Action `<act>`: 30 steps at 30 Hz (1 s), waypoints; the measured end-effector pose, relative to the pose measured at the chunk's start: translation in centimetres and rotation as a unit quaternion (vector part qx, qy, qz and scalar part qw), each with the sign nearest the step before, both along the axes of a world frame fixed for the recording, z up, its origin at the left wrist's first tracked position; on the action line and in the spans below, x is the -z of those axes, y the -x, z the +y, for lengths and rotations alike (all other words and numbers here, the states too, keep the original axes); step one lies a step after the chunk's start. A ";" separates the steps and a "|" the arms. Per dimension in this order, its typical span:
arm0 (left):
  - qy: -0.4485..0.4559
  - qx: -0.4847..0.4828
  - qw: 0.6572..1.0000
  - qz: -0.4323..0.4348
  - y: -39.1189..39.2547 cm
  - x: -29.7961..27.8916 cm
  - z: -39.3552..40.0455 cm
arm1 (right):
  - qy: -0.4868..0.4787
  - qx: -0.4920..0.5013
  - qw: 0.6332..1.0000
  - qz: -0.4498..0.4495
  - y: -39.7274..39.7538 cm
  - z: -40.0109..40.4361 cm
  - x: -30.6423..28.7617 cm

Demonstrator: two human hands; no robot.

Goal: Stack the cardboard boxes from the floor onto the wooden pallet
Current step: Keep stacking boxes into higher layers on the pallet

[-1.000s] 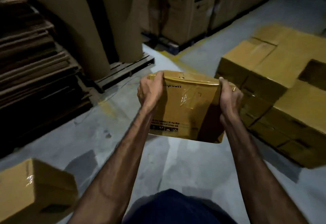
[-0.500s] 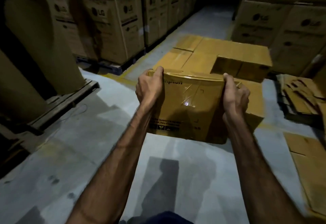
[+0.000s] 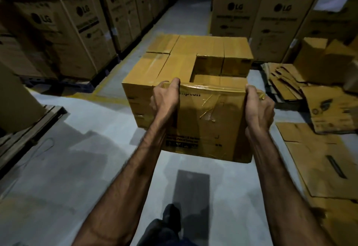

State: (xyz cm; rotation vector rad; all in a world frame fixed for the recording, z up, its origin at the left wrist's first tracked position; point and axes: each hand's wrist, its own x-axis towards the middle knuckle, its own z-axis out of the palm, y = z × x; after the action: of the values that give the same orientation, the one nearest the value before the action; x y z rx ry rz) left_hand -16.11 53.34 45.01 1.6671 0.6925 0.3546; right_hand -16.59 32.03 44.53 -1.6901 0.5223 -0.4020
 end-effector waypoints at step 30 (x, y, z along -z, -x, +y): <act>-0.020 0.076 0.996 0.030 -41.2 5.4 -6.6 | 0.014 0.051 0.998 0.035 -38.5 -6.4 4.2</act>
State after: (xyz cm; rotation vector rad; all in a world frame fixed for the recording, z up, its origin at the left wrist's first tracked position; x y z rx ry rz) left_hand 25.14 46.78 39.63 1.7618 0.6017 0.2127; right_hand 21.95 25.65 40.32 -1.7126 0.6588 -0.4274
